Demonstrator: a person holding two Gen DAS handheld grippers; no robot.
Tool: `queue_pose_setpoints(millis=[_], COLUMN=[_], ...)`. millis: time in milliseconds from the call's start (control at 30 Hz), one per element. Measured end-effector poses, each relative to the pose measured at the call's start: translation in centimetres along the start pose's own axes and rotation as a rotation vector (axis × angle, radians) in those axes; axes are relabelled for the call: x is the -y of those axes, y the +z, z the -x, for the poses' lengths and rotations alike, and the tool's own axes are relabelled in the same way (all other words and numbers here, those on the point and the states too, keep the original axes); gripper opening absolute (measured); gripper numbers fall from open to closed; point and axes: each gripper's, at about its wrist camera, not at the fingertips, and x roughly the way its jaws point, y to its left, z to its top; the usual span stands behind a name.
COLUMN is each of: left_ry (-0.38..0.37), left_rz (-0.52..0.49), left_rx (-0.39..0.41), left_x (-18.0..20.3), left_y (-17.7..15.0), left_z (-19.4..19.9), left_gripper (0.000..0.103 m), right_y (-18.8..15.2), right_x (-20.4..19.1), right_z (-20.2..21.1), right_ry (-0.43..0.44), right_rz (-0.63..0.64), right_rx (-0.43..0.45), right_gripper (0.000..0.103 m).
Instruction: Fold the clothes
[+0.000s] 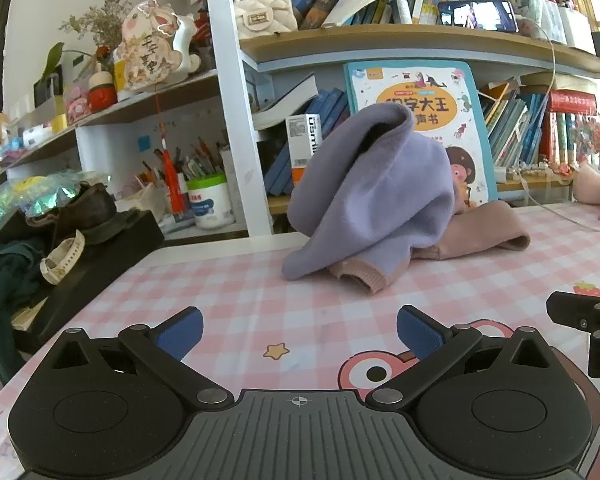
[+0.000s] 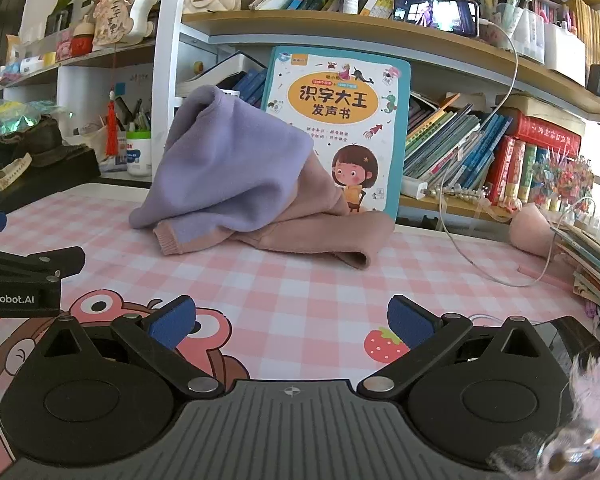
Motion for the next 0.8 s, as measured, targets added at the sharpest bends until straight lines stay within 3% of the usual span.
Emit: queue_pose_setpoints(millis=[800], left_ry=[-0.013], left_rz=[0.001], left_rx=[-0.023], left_x=[0.08], left_y=[-0.14], left_z=[-0.29], left_gripper=[0.103], right_y=[-0.08], right_x=[0.09], right_z=[-0.02], right_ry=[-0.003], right_rz=[-0.012], right_rx=[-0.003], right_gripper=[0.103])
